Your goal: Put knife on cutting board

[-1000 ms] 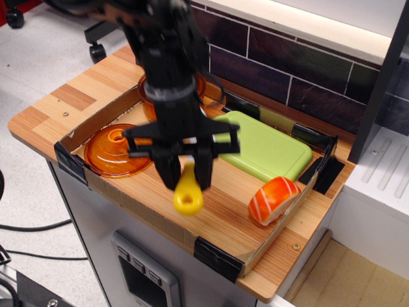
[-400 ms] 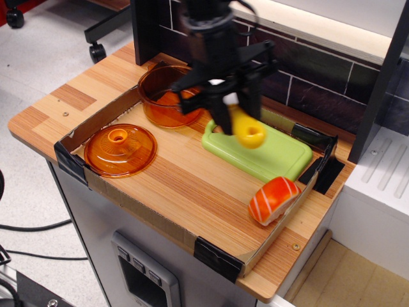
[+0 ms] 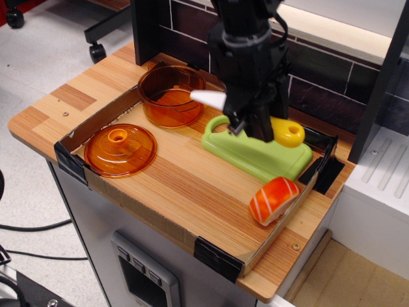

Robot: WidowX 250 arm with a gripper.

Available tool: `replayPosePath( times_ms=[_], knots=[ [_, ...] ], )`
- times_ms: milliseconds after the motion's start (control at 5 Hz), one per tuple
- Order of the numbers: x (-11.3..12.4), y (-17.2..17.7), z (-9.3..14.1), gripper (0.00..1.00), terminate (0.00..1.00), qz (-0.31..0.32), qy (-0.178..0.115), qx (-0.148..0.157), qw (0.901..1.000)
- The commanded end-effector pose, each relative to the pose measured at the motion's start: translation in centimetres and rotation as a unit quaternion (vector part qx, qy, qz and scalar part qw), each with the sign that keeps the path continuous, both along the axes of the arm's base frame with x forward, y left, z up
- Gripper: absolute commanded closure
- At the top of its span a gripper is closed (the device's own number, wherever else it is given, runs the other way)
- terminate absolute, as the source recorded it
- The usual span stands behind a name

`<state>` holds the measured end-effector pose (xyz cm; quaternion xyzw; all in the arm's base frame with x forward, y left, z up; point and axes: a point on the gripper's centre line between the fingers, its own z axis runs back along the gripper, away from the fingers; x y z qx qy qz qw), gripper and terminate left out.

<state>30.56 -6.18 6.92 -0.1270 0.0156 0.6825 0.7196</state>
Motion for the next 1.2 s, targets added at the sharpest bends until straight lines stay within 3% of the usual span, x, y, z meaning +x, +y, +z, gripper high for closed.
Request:
replayPosePath(
  times_ms=[0,200,600,800,1000],
  knots=[
    [1.4,0.1,-0.1,1.0,0.0,0.121,-0.014,-0.051,0.9913],
    [2.6,0.6,-0.9,1.0,0.0,0.129,-0.023,-0.045,0.9903],
    [4.4,2.2,-2.7,1.0,0.0,0.14,-0.011,-0.043,0.9891],
    [4.7,2.0,-3.2,0.0,0.0,0.123,0.005,-0.018,0.9923],
    [4.4,1.6,-2.8,0.0,0.0,0.095,-0.003,-0.008,0.9955]
  ],
)
